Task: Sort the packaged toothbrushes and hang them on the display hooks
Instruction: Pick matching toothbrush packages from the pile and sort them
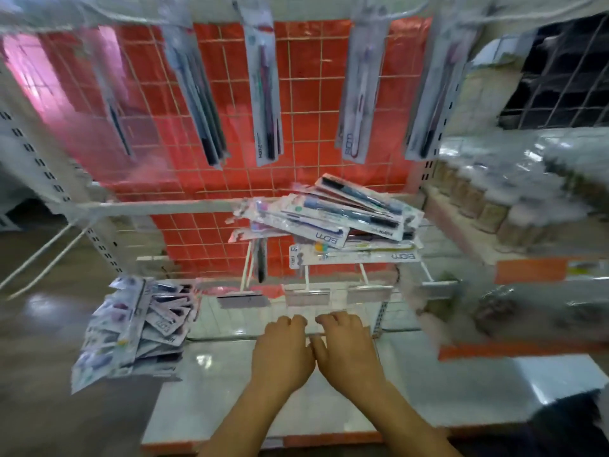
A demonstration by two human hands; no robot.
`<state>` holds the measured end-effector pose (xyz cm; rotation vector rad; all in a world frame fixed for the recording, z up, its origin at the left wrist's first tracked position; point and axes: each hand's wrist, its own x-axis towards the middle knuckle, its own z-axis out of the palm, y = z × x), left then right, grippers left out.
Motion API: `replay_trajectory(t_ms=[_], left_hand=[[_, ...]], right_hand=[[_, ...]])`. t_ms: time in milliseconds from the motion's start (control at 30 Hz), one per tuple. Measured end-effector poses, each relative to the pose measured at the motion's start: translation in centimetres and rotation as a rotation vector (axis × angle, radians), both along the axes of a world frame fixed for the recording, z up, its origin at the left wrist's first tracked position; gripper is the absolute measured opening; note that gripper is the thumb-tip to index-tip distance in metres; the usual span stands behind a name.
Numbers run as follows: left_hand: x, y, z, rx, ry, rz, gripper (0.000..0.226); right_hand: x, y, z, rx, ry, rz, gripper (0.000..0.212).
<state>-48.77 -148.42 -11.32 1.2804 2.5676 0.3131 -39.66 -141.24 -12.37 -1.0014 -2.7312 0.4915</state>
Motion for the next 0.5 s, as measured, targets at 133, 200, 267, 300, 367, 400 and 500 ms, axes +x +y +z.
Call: replay_trajectory(t_ms=[133,200,267,300,367,400,500], left_hand=[[0.9,-1.8,3.8,-0.014,-0.028,-0.044,0.042],[1.1,-2.1,5.9,-0.006,-0.009,-0.062,0.044],[1.0,-2.0,7.8,-0.001,-0.007,-0.07,0.046],[0.8,-1.8,8.7,0.001,-0.01,-0.072,0.047],[0.4,-1.1,10.1,0.007,-0.003,-0.081,0.048],[0.1,-0.6,10.7,0.013,0.003,-0.077,0.048],[-0.8,1.3,11.8,0.046,0.014,-0.035,0.045]], right_hand=[[1.6,-1.2,4.0,-0.022,0.012,0.028,0.038],[1.8,-1.1,5.9,-0.029,0.045,0.022,0.037],[1.8,-0.6,7.6,-0.035,0.059,0.012,0.036],[1.7,-0.3,8.4,-0.038,0.065,0.003,0.035],[1.5,0.8,9.7,-0.034,0.077,-0.011,0.034],[1.4,1.4,10.2,-0.026,0.081,-0.019,0.034],[0.8,3.8,11.2,-0.004,0.07,-0.037,0.033]])
